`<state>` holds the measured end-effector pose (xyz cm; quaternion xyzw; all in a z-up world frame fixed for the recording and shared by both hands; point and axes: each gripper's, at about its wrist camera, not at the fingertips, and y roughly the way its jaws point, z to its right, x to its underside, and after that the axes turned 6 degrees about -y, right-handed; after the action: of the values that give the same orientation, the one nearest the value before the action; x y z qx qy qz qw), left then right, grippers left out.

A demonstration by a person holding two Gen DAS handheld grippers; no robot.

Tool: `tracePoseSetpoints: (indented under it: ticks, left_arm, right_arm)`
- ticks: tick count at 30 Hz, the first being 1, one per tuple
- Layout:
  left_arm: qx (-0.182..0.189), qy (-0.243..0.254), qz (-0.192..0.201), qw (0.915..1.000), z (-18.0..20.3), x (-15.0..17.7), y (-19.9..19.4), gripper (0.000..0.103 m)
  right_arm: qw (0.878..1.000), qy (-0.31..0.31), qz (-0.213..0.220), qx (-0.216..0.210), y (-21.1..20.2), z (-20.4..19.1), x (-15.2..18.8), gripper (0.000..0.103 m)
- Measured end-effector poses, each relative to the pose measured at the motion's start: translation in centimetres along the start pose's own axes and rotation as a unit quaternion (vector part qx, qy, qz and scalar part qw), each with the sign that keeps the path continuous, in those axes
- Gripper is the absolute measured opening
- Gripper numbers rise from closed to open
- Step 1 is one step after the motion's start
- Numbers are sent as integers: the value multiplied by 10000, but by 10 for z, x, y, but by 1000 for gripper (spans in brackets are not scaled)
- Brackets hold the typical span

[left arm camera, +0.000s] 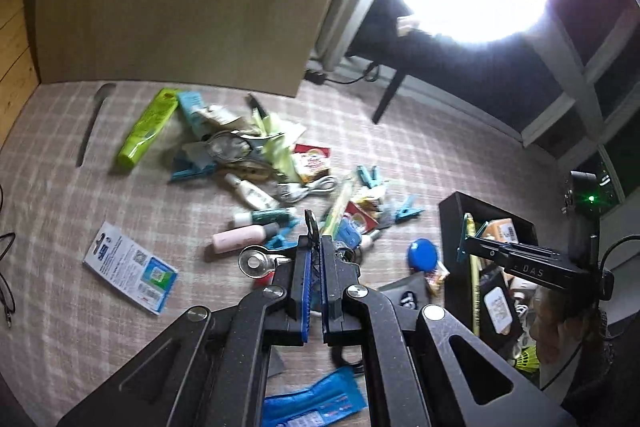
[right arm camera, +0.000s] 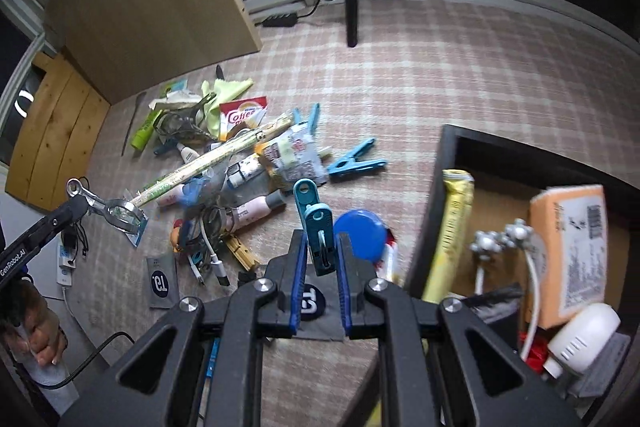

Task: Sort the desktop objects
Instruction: 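Carry the clothespin with the right gripper while the left carries the metal clip to the tray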

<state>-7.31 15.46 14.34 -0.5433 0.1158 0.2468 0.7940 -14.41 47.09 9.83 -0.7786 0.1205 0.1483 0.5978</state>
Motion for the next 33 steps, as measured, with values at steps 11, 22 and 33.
tracePoseSetpoints:
  ticks: [11, 22, 33]
  left_arm:
    - [519, 480, 48, 9975, 65, 8, -17, 3]
    - [1083, 1026, -288, 9884, 139, 36, -2, 3]
    - [1470, 1545, -806, 9737, 218, 75, 29, 3]
  right_arm:
    - [9990, 311, 312, 117, -54, 42, 23, 14]
    - [9956, 673, 450, 464, -98, 94, 56, 14]
    - [9886, 1127, 470, 885, -132, 151, 98, 14]
